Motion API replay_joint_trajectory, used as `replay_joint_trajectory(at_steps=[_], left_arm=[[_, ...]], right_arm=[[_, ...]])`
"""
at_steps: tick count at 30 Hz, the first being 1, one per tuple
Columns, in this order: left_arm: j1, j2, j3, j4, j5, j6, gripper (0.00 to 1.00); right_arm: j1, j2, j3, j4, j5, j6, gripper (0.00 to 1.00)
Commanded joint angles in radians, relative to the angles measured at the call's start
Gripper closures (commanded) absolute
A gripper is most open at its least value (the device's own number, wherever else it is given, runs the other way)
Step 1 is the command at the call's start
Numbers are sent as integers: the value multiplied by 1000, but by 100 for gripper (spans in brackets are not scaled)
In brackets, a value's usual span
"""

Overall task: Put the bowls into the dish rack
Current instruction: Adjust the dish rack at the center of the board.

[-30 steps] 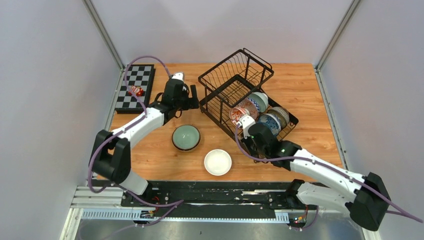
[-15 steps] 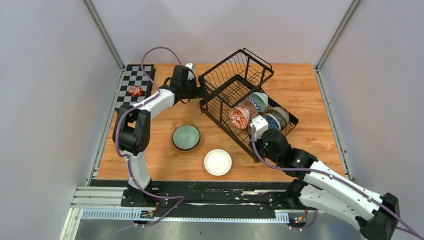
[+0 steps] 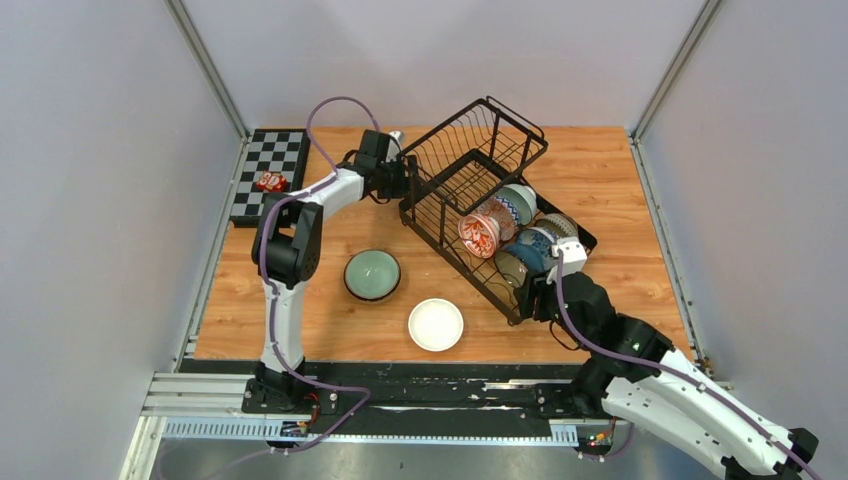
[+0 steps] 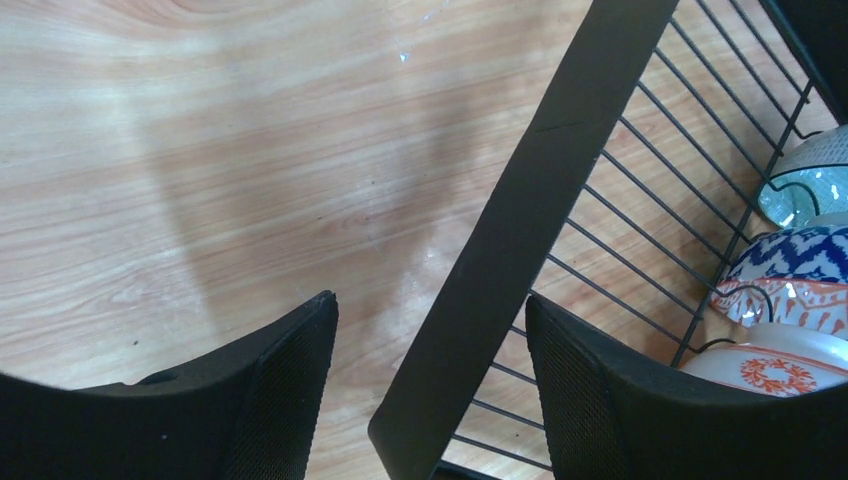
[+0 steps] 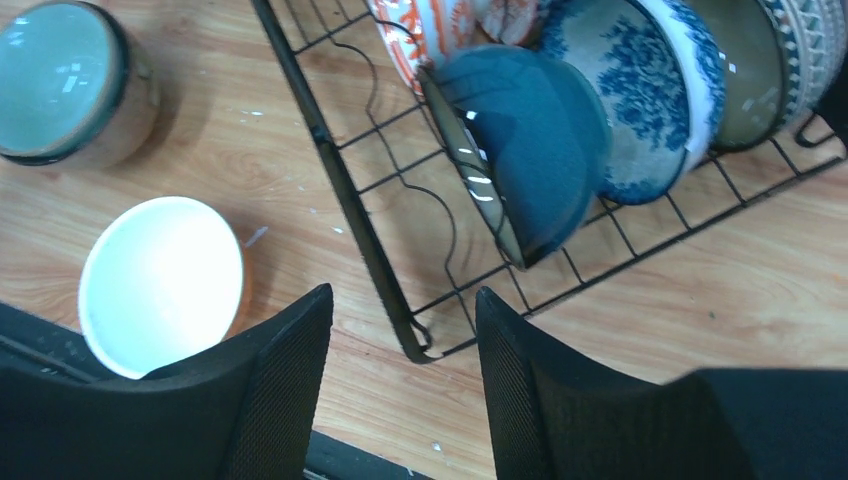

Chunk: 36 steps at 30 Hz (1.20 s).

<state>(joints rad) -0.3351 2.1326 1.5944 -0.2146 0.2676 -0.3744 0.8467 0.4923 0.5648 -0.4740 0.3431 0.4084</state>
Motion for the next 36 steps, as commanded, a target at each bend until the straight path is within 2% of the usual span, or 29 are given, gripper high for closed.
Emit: replay_joint_trajectory(at_steps=[1, 5, 9, 14, 17, 25, 29, 36], left_arm=[[4, 43, 46, -21, 61, 6, 31], [4, 73, 72, -30, 74, 4, 42], [4, 93, 85, -30, 88, -8, 61], [4, 95, 67, 7, 106, -44, 81], [4, 78, 42, 21, 96, -52, 99], [5, 6, -42, 66, 62, -110, 100], [4, -24, -68, 74, 48, -139, 100], [4, -95, -128, 83, 14, -151, 100]], right_arm=[[6, 1, 36, -143, 100, 121, 41], [6, 31, 58, -227, 162, 200, 36], [4, 77, 71, -294, 203, 293, 35], [3, 154, 73, -312, 223, 408, 34], [0, 198, 72, -311, 250, 482, 34], [-21, 333, 84, -292, 273, 634, 38], [-34, 380, 83, -266, 273, 688, 43], [-55, 445, 71, -200, 235, 725, 50]])
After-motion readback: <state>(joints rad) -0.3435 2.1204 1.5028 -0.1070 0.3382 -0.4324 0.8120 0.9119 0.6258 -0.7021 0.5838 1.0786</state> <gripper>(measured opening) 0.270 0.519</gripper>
